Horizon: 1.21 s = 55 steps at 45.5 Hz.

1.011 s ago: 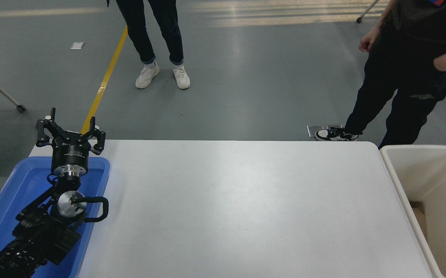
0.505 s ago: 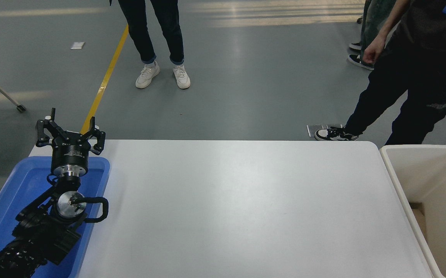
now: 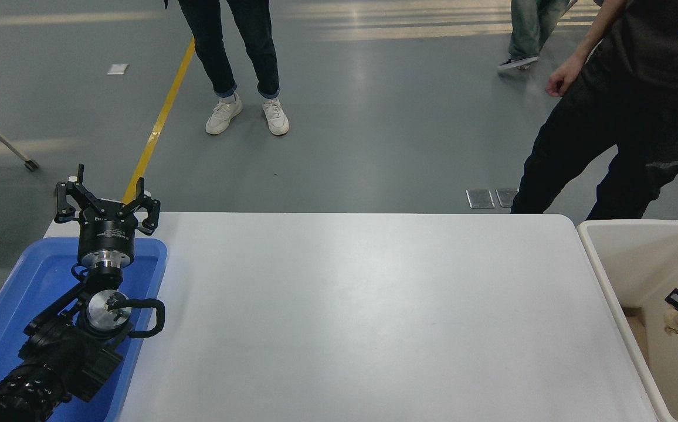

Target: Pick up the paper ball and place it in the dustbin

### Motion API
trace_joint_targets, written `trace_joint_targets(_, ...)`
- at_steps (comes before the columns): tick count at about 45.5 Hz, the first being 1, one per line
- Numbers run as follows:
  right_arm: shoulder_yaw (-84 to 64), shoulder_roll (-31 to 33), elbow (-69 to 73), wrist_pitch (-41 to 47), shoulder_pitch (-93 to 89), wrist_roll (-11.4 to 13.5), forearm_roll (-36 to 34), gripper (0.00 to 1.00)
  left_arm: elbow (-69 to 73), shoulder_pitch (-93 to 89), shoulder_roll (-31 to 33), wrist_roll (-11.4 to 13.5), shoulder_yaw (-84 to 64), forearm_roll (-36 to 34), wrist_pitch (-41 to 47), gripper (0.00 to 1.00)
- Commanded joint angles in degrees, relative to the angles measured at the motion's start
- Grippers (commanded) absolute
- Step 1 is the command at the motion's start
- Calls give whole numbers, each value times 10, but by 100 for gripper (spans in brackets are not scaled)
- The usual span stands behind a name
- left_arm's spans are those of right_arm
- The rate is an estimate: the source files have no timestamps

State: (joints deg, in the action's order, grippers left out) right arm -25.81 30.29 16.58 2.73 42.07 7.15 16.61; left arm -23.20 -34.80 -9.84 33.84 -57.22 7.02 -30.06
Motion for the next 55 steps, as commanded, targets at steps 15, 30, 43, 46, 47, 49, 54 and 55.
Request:
trace_joint_targets(15, -106, 37, 122, 9, 85, 0, 22, 100, 0, 0, 0, 0, 0, -1, 0, 99)
trace_joint_targets(30, -240, 64, 303, 62, 259, 0, 22, 100, 0, 0, 0, -1, 0, -2, 0, 99)
trace_joint_targets(43, -256, 81, 445, 188, 429, 0, 20, 100, 0, 0, 0, -1, 0, -2, 0, 99)
trace_joint_targets(46, -263, 79, 472, 211, 462, 0, 18, 100, 0, 0, 0, -1, 0, -2, 0, 99)
trace_joint_targets(47, -265, 78, 480, 219, 470, 0, 16, 100, 0, 0, 0, -2, 0, -2, 0, 99)
trace_joint_targets(49, -267, 74, 496, 233, 490, 0, 12, 100, 0, 0, 0, -2, 0, -2, 0, 99)
trace_joint_targets(54, -272, 61, 535, 259, 536, 0, 4, 100, 0, 0, 0, -2, 0, -2, -1, 99)
trace_joint_targets(55, -274, 58, 540, 261, 545, 0, 0, 100, 0, 0, 0, -2, 0, -2, 0, 99)
